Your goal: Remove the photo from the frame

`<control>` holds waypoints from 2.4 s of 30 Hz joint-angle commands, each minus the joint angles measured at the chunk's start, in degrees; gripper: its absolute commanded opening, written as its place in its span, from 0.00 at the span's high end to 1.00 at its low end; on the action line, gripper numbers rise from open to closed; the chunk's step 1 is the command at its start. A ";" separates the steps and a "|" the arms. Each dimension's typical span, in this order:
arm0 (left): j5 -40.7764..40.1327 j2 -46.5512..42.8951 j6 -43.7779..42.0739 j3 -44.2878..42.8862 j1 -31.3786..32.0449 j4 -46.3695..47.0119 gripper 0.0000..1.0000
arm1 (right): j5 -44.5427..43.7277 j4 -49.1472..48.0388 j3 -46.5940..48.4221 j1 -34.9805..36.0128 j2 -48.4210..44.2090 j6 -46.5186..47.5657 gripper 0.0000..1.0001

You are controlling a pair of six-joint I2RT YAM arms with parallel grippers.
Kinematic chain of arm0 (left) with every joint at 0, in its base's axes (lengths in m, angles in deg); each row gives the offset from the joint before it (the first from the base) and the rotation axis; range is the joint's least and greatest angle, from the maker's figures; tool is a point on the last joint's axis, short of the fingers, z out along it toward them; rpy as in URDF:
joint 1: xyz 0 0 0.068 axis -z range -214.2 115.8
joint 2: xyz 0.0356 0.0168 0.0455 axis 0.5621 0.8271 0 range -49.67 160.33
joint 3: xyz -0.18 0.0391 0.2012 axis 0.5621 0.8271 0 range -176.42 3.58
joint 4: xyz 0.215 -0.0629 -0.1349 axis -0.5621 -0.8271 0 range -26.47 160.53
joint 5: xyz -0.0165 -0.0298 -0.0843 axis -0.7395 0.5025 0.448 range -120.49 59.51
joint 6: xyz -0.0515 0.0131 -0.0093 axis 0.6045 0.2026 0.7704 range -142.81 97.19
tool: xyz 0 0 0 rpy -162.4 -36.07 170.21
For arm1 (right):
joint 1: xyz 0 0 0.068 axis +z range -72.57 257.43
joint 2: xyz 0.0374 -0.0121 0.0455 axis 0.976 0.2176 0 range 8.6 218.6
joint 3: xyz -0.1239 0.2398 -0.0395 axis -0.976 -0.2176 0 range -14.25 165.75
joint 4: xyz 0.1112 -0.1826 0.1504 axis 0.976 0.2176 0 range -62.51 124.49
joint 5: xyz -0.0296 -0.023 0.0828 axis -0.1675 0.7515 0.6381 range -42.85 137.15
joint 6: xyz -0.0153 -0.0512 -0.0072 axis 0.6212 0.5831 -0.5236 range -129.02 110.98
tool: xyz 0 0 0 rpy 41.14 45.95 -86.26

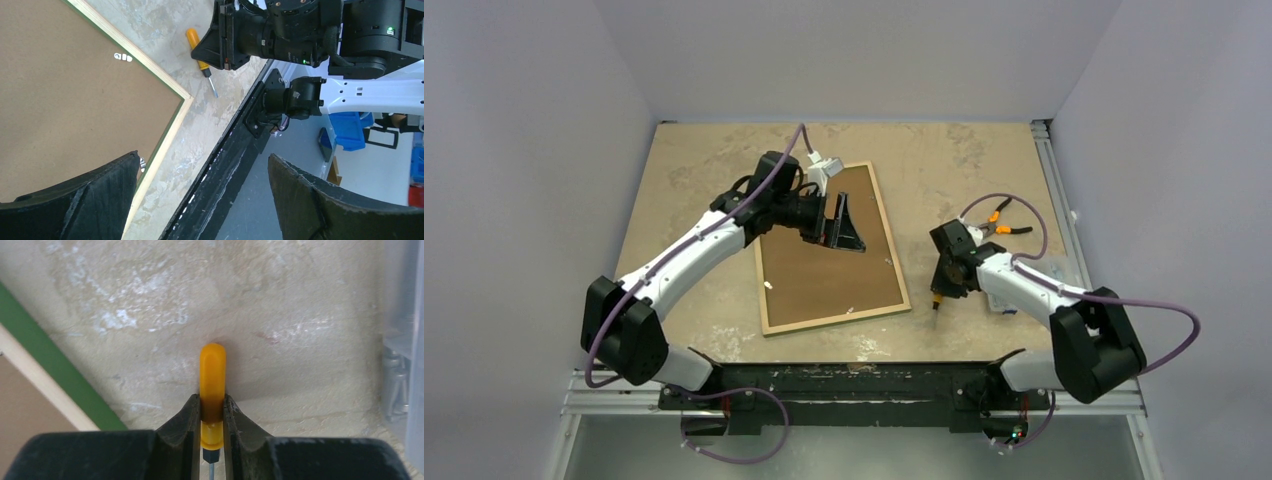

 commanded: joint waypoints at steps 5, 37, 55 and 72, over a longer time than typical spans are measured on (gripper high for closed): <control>4.44 4.24 2.47 -1.16 2.78 4.28 0.05 | 14.99 -18.28 -2.64 -0.07 -16.58 -6.69 1.00; 1.55 11.55 0.47 -5.31 13.10 0.42 0.35 | 28.23 -59.37 -20.50 0.06 -27.80 -29.84 1.00; 1.44 9.34 -2.34 -4.39 13.09 1.77 1.00 | 29.07 -32.82 -10.80 0.13 -31.96 -9.43 0.52; 31.15 0.22 -18.85 -0.06 15.22 -6.21 1.00 | 65.13 -3.51 8.50 0.04 -34.29 20.59 0.24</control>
